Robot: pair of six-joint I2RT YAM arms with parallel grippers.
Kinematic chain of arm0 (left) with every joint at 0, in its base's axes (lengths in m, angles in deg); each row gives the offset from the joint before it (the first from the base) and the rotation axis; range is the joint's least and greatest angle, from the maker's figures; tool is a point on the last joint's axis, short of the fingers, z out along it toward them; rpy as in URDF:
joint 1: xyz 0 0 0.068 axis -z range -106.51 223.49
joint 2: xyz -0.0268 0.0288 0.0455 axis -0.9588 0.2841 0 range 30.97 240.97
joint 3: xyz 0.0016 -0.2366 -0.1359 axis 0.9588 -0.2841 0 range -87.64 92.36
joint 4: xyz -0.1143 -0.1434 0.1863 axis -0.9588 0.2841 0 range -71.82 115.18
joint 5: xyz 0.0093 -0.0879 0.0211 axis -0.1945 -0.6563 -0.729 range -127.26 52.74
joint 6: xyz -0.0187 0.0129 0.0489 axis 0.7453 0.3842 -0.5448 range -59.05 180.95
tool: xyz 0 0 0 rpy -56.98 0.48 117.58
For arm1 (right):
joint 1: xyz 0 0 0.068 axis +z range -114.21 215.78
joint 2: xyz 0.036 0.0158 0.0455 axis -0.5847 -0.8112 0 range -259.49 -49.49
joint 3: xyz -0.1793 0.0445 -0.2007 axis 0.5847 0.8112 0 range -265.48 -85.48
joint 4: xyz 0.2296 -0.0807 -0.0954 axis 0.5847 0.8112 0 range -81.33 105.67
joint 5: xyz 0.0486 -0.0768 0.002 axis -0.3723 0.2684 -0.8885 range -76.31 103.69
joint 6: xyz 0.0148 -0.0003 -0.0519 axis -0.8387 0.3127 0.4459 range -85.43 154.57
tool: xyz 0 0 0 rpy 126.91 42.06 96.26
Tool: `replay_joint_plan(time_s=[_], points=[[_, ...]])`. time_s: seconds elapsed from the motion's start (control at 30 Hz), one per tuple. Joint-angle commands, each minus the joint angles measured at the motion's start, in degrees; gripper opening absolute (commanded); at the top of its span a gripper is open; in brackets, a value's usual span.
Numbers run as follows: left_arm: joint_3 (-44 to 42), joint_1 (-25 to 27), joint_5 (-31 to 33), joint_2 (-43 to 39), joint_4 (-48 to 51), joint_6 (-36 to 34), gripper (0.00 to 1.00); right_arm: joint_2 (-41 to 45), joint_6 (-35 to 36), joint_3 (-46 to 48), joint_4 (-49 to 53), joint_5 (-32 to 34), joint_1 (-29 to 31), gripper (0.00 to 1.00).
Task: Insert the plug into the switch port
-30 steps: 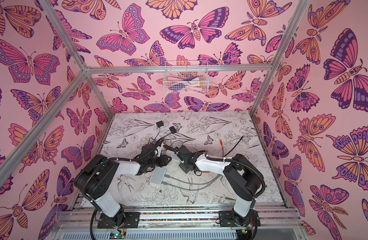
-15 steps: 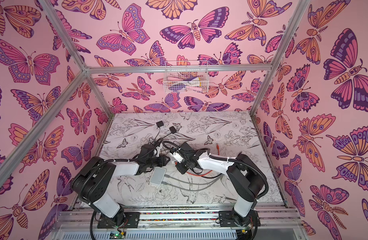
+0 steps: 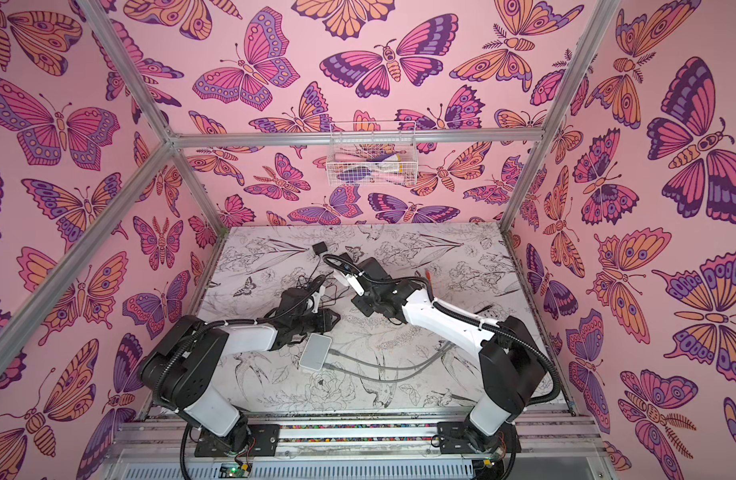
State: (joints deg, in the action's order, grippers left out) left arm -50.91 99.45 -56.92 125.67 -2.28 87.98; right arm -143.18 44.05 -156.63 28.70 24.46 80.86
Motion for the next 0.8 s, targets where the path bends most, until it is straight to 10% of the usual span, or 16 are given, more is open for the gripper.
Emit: replay_joint_plan(time_s=[0.0,0.47,0.77], points=[[0.2,0.1,0.3,-1.9,1.3,-0.7,0.41,-0.6,2.2,2.2,1.1,1.1,-0.1,0.0],[-3.7,-4.5,-19.5,-2.6,-16.8,13.2,0.57,5.1,1.2,17.6,-11.8,-3.6,-0.1,0.0],[-5.8,-4.5,-18.8,1.3,-23.1,18.6,0.57,8.5,-2.1,21.8,-17.3,-2.8,-0.1,0.0]])
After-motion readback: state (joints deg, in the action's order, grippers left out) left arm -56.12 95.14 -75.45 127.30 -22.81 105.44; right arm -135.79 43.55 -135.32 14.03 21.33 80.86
